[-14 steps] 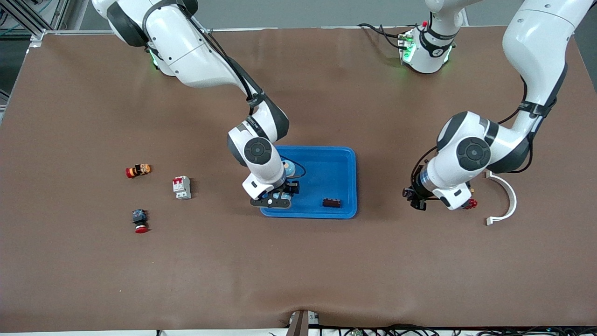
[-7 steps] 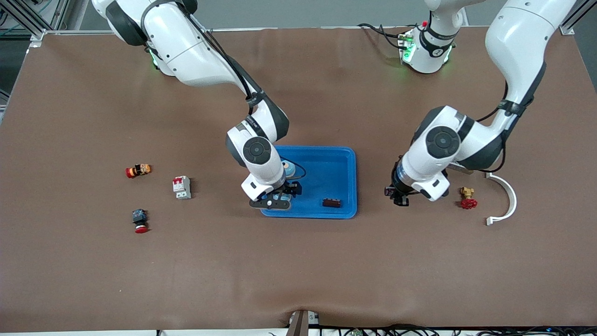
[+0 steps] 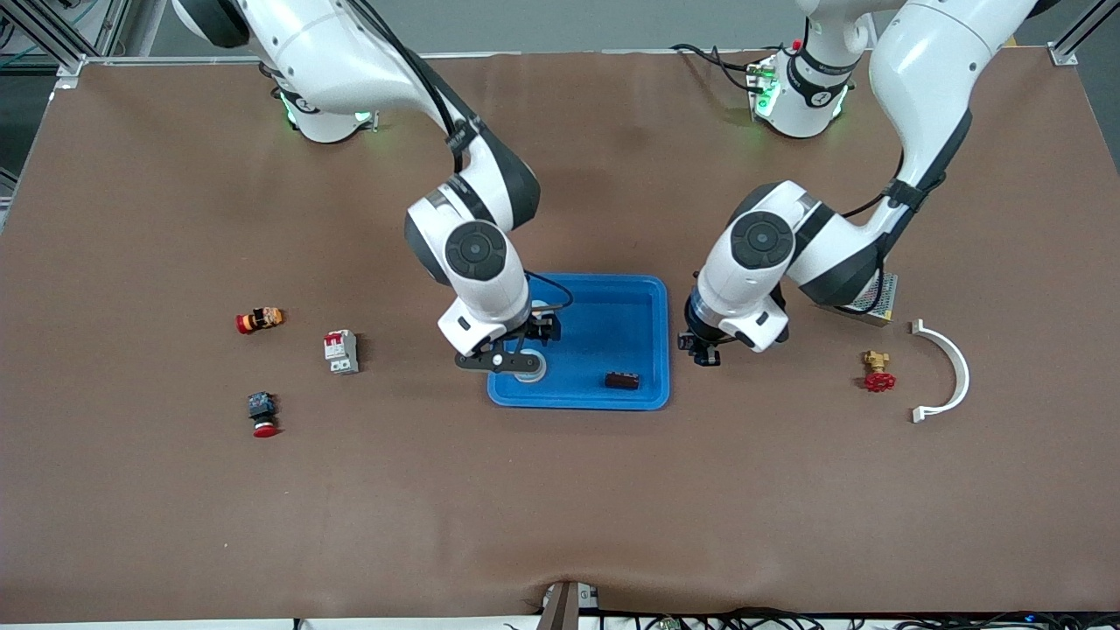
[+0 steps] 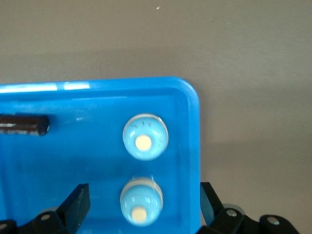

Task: Place electrolytic capacitor and blue bell in tray
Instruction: 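Open the right gripper on the bell while the left gripper carries the capacitor, then lower the capacitor into the tray and open the left gripper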

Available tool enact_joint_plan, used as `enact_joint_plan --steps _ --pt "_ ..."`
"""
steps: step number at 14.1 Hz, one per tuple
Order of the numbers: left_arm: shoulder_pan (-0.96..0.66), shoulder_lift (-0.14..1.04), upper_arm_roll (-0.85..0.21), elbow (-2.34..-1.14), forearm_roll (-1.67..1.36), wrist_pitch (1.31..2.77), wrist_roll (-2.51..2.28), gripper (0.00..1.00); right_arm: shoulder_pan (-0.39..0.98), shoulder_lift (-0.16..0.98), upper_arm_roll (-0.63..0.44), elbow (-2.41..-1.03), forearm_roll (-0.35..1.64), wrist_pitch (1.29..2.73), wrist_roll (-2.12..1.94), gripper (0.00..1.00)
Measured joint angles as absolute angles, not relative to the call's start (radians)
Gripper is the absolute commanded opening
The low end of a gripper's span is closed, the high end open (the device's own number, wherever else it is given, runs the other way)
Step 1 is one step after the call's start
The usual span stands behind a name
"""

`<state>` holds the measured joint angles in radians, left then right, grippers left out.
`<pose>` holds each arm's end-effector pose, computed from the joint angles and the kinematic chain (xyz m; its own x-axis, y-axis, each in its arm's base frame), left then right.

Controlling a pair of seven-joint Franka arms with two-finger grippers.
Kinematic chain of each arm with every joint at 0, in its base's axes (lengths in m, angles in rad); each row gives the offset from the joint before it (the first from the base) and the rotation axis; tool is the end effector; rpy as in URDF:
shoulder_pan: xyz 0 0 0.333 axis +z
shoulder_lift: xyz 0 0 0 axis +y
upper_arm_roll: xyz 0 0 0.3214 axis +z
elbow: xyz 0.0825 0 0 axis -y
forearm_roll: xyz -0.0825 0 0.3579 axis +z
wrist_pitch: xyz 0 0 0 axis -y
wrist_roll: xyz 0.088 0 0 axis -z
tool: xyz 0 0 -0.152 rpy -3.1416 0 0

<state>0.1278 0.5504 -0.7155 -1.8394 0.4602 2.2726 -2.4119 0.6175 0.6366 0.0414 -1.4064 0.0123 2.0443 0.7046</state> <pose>0.5507 -0.3026 0.2689 -0.0394 0.9988 -0.0297 0.9983 0.0406 0.0414 0.5572 0.4268 0.3015 0.9980 -0.0591 -0.0219 -0.0597 -0.9978 -0.0281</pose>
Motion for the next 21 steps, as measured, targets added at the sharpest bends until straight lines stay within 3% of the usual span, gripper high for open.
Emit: enact_joint_plan --steps 11,17,21 --pt "-0.002 0.562 -0.714 -1.856 0.474 2.311 -2.554 0.00 0.555 0.310 0.034 -1.429 0.019 1.653 0.594 1.00" --pt "-0.012 0.614 -0.713 -1.859 0.549 2.357 -2.562 0.00 0.461 0.054 0.027 -1.610 0.019 1.591 0.445 1.00" --pt "-0.016 0.650 -0.713 -1.859 0.614 2.370 -2.584 0.00 0.421 -0.029 0.026 -1.698 0.011 1.592 0.415 1.00"
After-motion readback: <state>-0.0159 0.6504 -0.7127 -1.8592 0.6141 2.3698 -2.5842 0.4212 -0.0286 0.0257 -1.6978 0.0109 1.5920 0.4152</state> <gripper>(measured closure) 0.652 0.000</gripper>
